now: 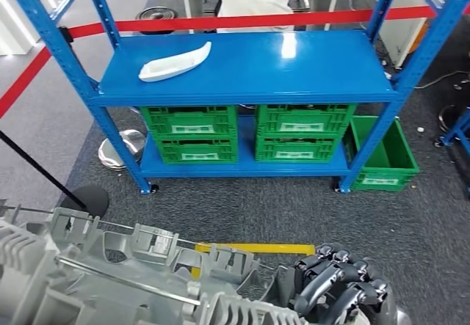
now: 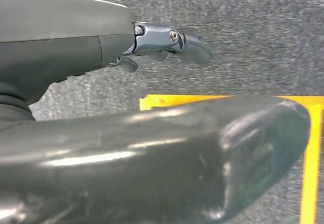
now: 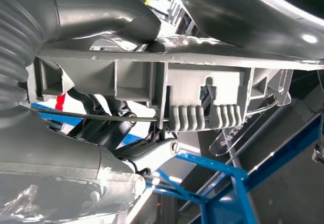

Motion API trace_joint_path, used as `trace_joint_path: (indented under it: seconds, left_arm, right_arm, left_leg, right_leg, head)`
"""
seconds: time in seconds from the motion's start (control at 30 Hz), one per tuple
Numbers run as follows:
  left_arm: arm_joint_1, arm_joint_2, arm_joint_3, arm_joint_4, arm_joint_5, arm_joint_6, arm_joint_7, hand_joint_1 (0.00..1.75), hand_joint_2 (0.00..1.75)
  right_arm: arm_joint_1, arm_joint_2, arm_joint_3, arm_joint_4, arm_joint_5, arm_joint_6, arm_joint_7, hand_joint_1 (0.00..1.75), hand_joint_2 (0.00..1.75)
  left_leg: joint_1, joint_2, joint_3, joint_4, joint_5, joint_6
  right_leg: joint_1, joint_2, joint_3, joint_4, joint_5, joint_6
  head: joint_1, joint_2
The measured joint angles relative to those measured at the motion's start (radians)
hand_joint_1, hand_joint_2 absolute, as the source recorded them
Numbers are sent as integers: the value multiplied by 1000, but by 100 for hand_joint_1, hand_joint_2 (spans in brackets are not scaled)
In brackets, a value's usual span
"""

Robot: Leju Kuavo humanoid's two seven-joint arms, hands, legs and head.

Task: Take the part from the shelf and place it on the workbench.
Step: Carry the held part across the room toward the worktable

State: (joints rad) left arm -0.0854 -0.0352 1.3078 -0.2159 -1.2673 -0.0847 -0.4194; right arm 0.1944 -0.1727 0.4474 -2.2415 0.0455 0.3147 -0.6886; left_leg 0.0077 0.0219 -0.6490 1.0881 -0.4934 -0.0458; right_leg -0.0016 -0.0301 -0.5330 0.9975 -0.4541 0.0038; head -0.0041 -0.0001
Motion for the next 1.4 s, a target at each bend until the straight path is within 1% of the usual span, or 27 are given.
trace_joint_path:
  seconds: [0.03, 0.07, 0.1, 0.13, 0.17, 0.23, 0.3, 0.33, 0.4, 0.43, 0.5, 0.57, 0.6, 0.63, 0.7, 0.77, 0.8, 0.83, 0.9, 0.97, 1.07, 1.1, 1.17, 1.23, 1.3, 1.33, 1.4]
  left_arm:
    - [0, 0, 0, 0, 0, 0, -1, 0, 0]
    - [0, 0, 0, 0, 0, -1, -1, 0, 0]
    - [0, -1, 0, 0, 0, -1, -2, 0, 0]
    - [-1, -2, 0, 0, 0, -1, -2, 0, 0]
    - [-1, -3, -1, 0, 0, -1, -2, 0, 0]
    - [-3, -4, -1, 0, 0, -1, -3, 0, 0]
    - [-6, -4, -2, 0, 0, -1, -4, 0, 0]
    - [-7, -4, -2, 0, 1, -1, -4, 0, 0]
    - [-5, -6, -2, 0, 1, -1, -5, 0, 0]
    - [-3, -7, -2, 0, 1, -1, -4, 0, 0]
    - [-3, -8, -2, 0, 1, -1, -4, 0, 0]
    - [-3, -8, -2, 0, 1, -1, -4, 0, 0]
    - [-3, -8, -2, 0, 1, -1, -4, 0, 0]
    - [-2, -9, -2, 0, 1, -1, -4, 0, 0]
    - [-2, -10, -2, 1, 1, -1, -4, 0, 0]
    - [-2, -7, -2, 0, 2, -1, -4, 0, 0]
    - [-2, -5, -2, 0, 3, -1, -3, 0, 0]
    - [-1, -3, -1, 0, 3, -1, -2, 0, 0]
    - [0, -3, -1, 0, 4, 0, 2, 0, 0]
    - [2, -3, -1, 0, 6, 0, 5, 0, 0]
    - [2, 1, -1, 0, 8, 1, 5, 0, 0]
    - [2, 2, -1, 0, 8, 1, 5, 0, 0]
    - [1, 4, -1, 0, 8, 1, 5, 0, 0]
    - [0, 8, -1, 0, 8, 1, 6, 0, 0]
    - [-4, 12, -1, 0, 8, 1, 5, 0, 0]
    - [-6, 13, -1, 0, 8, 1, 5, 0, 0]
    - [-6, 12, -1, 0, 10, 1, 5, 0, 0]
  right_arm:
    - [0, -1, -1, 0, -1, 1, 0, 175, 175]
    - [0, -2, -1, 0, -1, 1, 0, 175, 175]
    - [0, -4, -1, 0, -1, 2, 0, 175, 175]
    - [0, -5, -1, 0, -1, 3, 0, 175, 175]
    - [0, -5, -1, 0, -1, 3, 0, 175, 175]
    - [0, -7, -1, -1, -1, 3, 0, 175, 175]
    - [0, -8, -2, -2, -1, 3, 1, 175, 175]
    - [0, -9, -2, -2, -1, 3, 1, 175, 175]
    - [1, -11, -2, -3, 0, 2, 1, 175, 175]
    - [2, -12, -3, -3, 0, 2, 1, 175, 175]
    - [2, -14, -4, -3, 0, 2, 1, 175, 175]
    - [3, -16, -5, -3, 0, 2, 2, 175, 175]
    - [3, -17, -5, -3, 0, 2, 2, 175, 175]
    - [3, -17, -5, -3, 0, 2, 2, 175, 175]
    - [3, -18, -5, -3, 1, 1, 2, 175, 175]
    - [3, -18, -5, -4, 3, -2, 2, 175, 175]
    - [4, -19, -5, -4, 4, -4, 2, 175, 175]
    - [5, -20, -5, -5, 4, -5, 2, 175, 175]
    - [9, -21, -4, -6, 3, -6, 2, 175, 175]
    - [10, -22, -3, -6, 2, -5, 2, 175, 175]
    - [5, -22, -1, -4, -4, -2, 2, 175, 175]
    - [3, -22, 0, -2, -6, -1, 2, 175, 175]
    - [-1, -22, 2, 2, -6, 2, 2, 175, 175]
    - [-3, -22, 5, 4, -5, 4, 2, 175, 175]
    - [-6, -22, 7, 5, -8, 3, 2, 175, 175]
    - [-7, -22, 7, 6, -9, 3, 2, 175, 175]
    - [-6, -23, 7, 8, -3, -2, 2, 175, 175]
  left_leg:
    - [0, -8, -18, 67, -51, -1]
    - [0, -11, -30, 127, -80, -1]
    - [0, -12, -31, 166, -85, 0]
    - [-1, -12, -18, 175, -68, 3]
    - [-1, -12, 12, 149, -40, 7]
    - [-6, -12, 112, 21, -5, 21]
    - [-11, -12, 191, -101, -15, 31]
    - [-14, -13, 204, -129, -21, 34]
    - [-14, -12, 191, -136, -6, 42]
    - [-12, -11, 182, -137, 5, 49]
    - [-9, -9, 158, -139, 30, 59]
    - [-8, -8, 130, -138, 53, 62]
    - [-8, -8, 114, -137, 65, 60]
    - [-7, -8, 99, -136, 77, 58]
    - [-4, -8, 69, -130, 97, 49]
    - [-4, -9, 48, -121, 112, 37]
    - [-5, -10, 42, -118, 120, 32]
    - [-6, -11, 38, -117, 128, 27]
    - [-4, -12, 30, -116, 140, 17]
    - [-2, -13, 11, -83, 99, 6]
    - [-1, -13, -40, 92, -41, -1]
    - [-2, -13, -49, 144, -64, 0]
    - [-3, -13, -24, 160, -45, 8]
    - [-9, -14, 62, 60, 1, 22]
    - [-16, -14, 154, -71, 3, 36]
    - [-19, -15, 177, -111, -4, 39]
    - [-19, -15, 178, -137, 0, 45]
  right_leg:
    - [1, 4, -17, 1, 14, -4]
    - [3, 7, -34, 1, 28, -5]
    - [5, 11, -52, 2, 42, -6]
    - [6, 13, -70, 2, 55, -6]
    - [8, 16, -85, 2, 68, -5]
    - [12, 19, -108, 4, 90, -2]
    - [14, 19, -121, 4, 111, 5]
    - [14, 18, -125, 2, 122, 10]
    - [11, 18, -132, -4, 135, 21]
    - [10, 21, -141, 7, 117, 28]
    - [7, 25, -172, 90, 27, 40]
    - [4, 25, -203, 228, -62, 48]
    - [2, 25, -205, 277, -74, 51]
    - [0, 25, -192, 295, -63, 54]
    - [-7, 25, -109, 221, -14, 61]
    - [-11, 30, 0, 79, -16, 64]
    - [-11, 33, 31, 29, -28, 61]
    - [-8, 36, 43, 5, -40, 54]
    - [-7, 36, 29, 5, -31, 35]
    - [-8, 35, 10, 8, -14, 16]
    - [-4, 34, -30, 8, 17, -1]
    - [-2, 34, -44, 9, 28, -2]
    - [3, 34, -72, 10, 50, -3]
    - [6, 35, -96, 10, 71, -3]
    - [10, 34, -112, 11, 91, 2]
    - [10, 32, -117, 9, 101, 6]
    - [10, 29, -125, 4, 120, 17]
  head:
    - [-2, 0]
    - [-4, 0]
    - [-5, 0]
    - [-5, 0]
    - [-5, 0]
    - [-5, 0]
    - [-5, 0]
    - [-5, 0]
    - [-6, 0]
    - [-5, 0]
    - [-2, 0]
    - [1, 0]
    - [1, 0]
    - [1, 0]
    - [1, 0]
    - [4, 0]
    - [5, 0]
    - [6, 0]
    - [4, 0]
    - [1, 0]
    - [-7, 0]
    - [-7, 0]
    - [-7, 0]
    - [-7, 0]
    - [-7, 0]
    - [-7, 0]
    - [-8, 0]
